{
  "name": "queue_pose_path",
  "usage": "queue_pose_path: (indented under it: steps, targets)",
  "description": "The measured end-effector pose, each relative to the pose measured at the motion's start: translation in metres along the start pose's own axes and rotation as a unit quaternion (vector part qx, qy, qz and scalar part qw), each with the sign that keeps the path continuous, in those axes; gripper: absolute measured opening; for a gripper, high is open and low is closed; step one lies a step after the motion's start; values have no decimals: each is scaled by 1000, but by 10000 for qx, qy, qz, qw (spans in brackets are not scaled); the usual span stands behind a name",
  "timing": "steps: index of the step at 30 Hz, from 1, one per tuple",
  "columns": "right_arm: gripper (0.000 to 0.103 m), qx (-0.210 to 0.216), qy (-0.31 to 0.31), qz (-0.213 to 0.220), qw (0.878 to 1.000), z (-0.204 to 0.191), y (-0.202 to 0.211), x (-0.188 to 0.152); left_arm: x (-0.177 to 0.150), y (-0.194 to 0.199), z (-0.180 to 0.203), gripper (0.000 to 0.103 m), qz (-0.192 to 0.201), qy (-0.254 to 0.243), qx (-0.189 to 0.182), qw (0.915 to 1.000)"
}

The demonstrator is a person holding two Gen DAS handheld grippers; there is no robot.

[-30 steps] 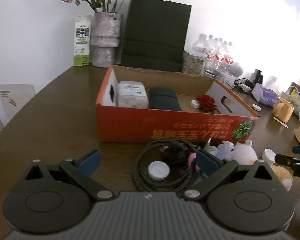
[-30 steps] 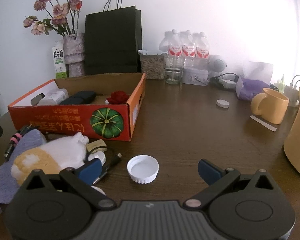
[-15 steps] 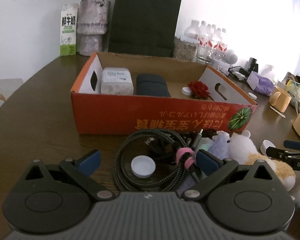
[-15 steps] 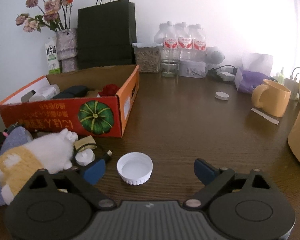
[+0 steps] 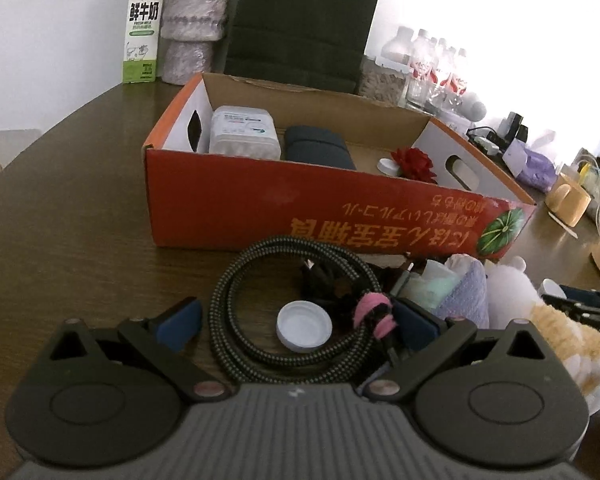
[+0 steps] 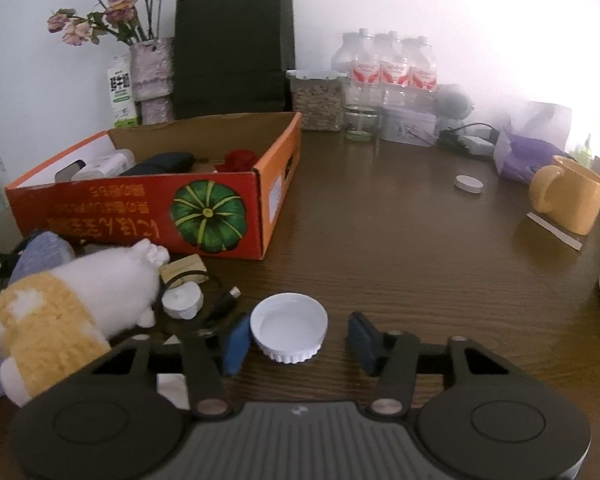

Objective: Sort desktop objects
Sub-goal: 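Grasp the black braided cable with the left tool while the right tool grasps the large white lid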

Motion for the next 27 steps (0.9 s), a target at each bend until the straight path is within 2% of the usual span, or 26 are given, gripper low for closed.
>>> queue_pose_path:
  steps: [1,6,14,27]
  targets:
    - [39,1,26,3,10000,-1,0,0,0,0,1,97,3,-32,10,10000]
    - [39,-30,81,0,10000,-3,0,1,0,3,5,96,14,-199,160,9997]
    - [39,18,36,116,9999,-5,5,4,4,11,6,94,117,-250,204,9994]
    - [39,77,205,546,9983,-19,24,30,21,42,1,94,456,-158,88,9988]
Point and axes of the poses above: each gripper's, at about its wrist camera, not at the fingertips, and y roughly against the way its jaws point, z to its right, x to its top, the point moved 4 cm from there along -y, roughly the way its jaws point, and after that the axes turned 11 degrees about x, right-handed, at the moved point
